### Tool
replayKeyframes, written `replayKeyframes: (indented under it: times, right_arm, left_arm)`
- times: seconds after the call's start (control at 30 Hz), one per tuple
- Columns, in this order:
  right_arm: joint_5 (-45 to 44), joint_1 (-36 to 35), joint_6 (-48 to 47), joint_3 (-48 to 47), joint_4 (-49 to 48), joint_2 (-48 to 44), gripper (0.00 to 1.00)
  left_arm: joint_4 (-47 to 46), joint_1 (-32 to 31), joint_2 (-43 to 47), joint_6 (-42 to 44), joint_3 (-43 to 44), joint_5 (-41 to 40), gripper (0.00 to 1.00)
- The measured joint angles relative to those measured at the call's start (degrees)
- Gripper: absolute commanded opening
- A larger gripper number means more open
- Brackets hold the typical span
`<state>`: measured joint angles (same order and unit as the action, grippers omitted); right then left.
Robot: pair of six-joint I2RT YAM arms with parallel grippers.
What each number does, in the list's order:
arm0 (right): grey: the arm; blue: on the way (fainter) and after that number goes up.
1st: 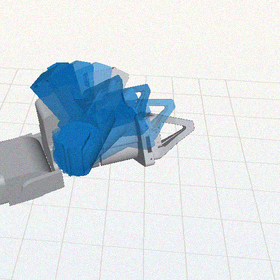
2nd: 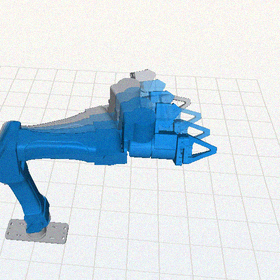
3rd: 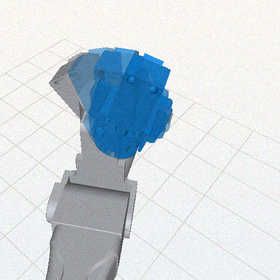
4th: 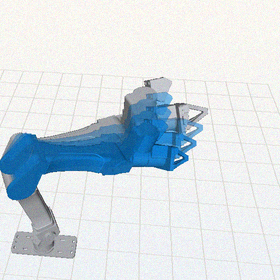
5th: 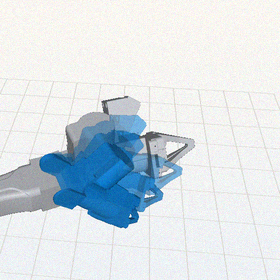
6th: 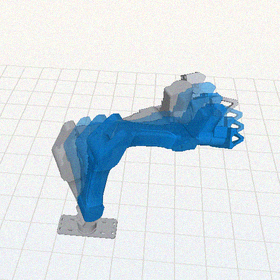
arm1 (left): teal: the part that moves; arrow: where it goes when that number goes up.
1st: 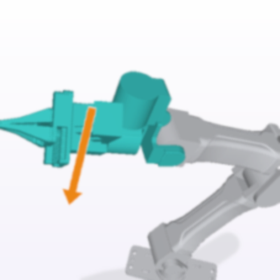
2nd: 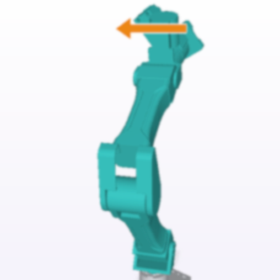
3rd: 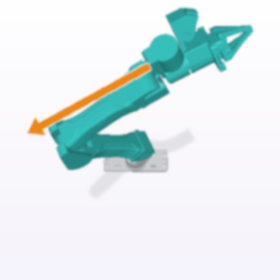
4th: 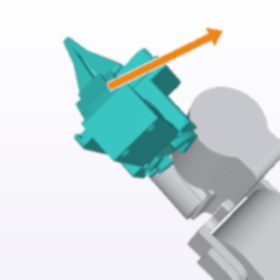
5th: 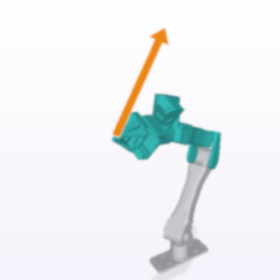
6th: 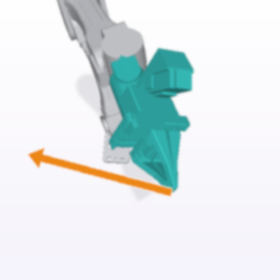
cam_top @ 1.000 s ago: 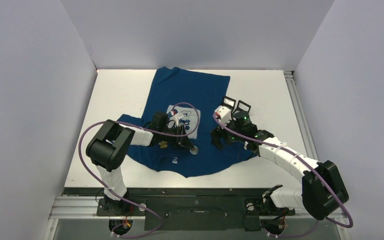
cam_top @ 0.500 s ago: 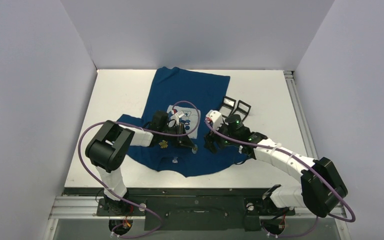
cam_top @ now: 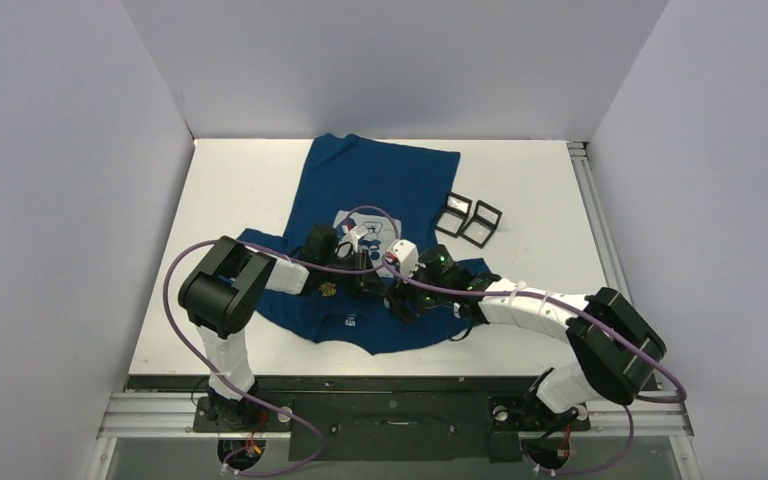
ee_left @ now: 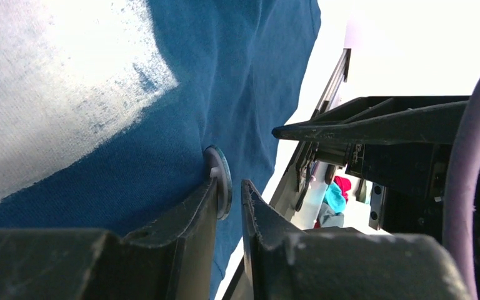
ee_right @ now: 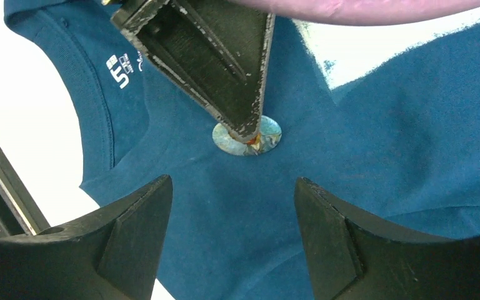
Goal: Remove the brooch from the garment
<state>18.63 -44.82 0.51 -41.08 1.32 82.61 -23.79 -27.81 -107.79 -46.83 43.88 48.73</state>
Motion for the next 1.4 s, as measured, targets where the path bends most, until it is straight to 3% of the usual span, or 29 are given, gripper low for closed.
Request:
replayKeyframes:
  times: [0.33,0.63,0.97,1.17,1.4]
  right_arm:
    - [-6.51,-2.08,3.13,0.00,-3.61,3.58,0.65]
    - [-12.17,-4.92,3.43,-0.09,-4.92,4.94,0.61]
    - [-17.03,-7.04,2.93,-1.42,-4.79,8.02,0.45]
    - [-18.60,-7.02,2.54,-1.66,-4.68,8.20,0.22]
    - [-16.87,-5.29,1.70,-1.66,-4.61,7.61,0.15]
  left_arm:
    - [-7.08,0.13,-2.97,-6.95,-1.49,2.51,0.30]
    - [-13.20,0.50,-4.66,-12.98,-2.49,4.11,0.34]
    - [-14.86,0.57,-4.68,-15.13,-2.58,4.52,0.37]
    - [-15.52,0.94,-4.68,-15.50,-2.82,4.52,0.37]
    - [-15.47,1.79,-4.68,-15.43,-3.13,4.50,0.38]
